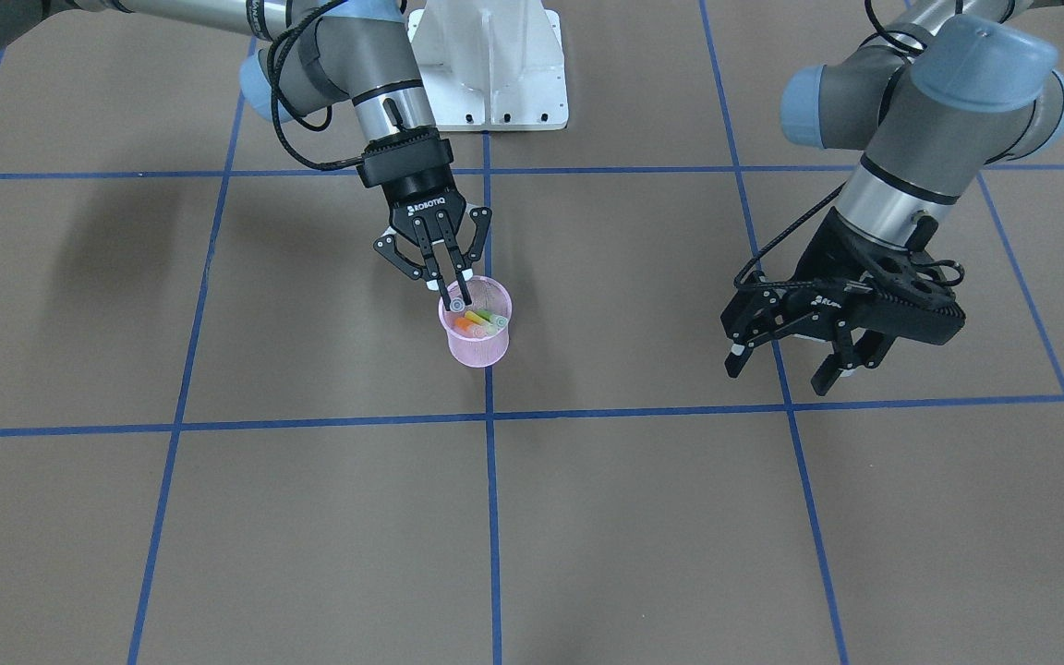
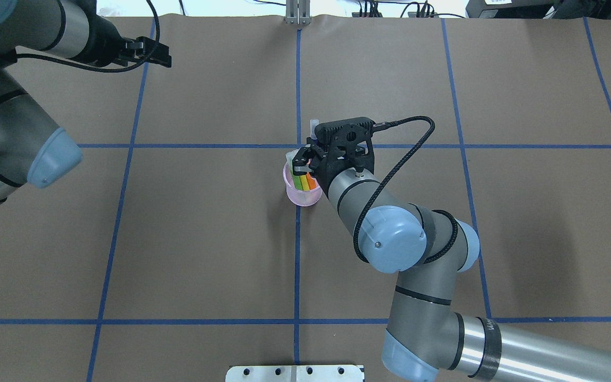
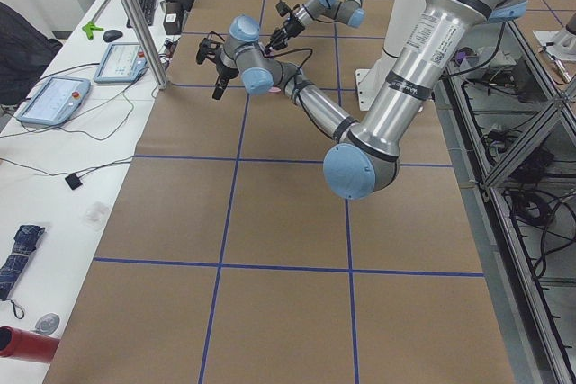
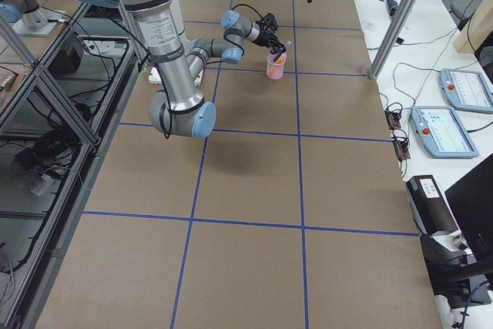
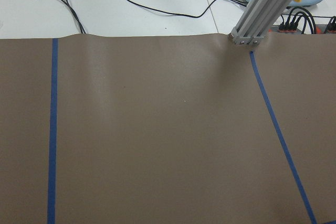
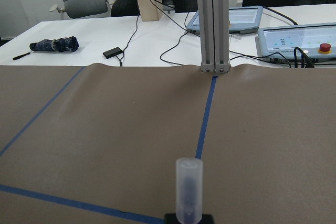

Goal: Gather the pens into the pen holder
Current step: 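Bring purple marker over the pink cup with the right gripper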

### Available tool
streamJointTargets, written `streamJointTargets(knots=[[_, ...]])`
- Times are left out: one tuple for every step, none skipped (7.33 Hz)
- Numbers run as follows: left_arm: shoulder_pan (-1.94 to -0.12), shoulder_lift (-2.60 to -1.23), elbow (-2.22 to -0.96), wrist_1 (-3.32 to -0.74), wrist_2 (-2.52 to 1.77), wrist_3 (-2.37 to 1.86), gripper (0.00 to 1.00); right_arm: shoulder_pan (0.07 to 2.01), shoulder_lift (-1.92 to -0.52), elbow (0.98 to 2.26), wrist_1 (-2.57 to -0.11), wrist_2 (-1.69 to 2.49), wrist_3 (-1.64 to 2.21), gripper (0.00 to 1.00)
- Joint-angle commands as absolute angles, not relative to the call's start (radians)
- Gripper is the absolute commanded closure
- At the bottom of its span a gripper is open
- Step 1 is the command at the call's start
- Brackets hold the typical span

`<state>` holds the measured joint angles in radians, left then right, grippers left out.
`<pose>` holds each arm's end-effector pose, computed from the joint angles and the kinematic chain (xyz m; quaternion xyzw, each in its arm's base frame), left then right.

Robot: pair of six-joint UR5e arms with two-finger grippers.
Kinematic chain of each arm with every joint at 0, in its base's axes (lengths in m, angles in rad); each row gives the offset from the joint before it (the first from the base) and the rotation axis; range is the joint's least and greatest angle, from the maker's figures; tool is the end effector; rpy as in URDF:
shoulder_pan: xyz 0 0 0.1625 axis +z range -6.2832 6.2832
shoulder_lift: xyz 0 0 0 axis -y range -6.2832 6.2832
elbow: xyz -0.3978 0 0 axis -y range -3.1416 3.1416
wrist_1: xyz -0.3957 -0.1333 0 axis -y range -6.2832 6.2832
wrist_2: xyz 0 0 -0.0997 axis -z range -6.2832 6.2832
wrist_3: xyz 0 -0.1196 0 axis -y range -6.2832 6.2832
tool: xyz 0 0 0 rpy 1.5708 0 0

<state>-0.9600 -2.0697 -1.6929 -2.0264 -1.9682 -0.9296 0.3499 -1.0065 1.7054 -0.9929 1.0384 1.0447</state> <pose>0.3053 -0.5877 0.2461 0.2427 0.4716 -0.0337 0.8471 -0.5377 -0.4027 0.1785 0.4352 -0.4311 0.0880 0.7856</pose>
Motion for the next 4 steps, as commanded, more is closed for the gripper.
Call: streamJointTargets(knots=[[-0.959, -2.069, -1.687, -2.026, -1.968, -0.93, 0.0, 0.336, -1.003, 1.694, -0.992, 1.026, 1.045, 1.0], [-0.959, -2.069, -1.686, -2.026, -1.968, -0.93, 0.0, 0.325, -1.002, 1.692, -0.992, 1.0, 1.045, 0.82], [-0.959, -2.069, -1.686, -2.026, -1.968, -0.93, 0.0, 0.316, -1.003, 1.684, -0.992, 0.98, 1.045, 0.02], [-0.959, -2.069, -1.686, -2.026, -1.968, -0.93, 0.0, 0.311, -0.997, 1.684, -0.992, 0.97, 1.046, 0.0]])
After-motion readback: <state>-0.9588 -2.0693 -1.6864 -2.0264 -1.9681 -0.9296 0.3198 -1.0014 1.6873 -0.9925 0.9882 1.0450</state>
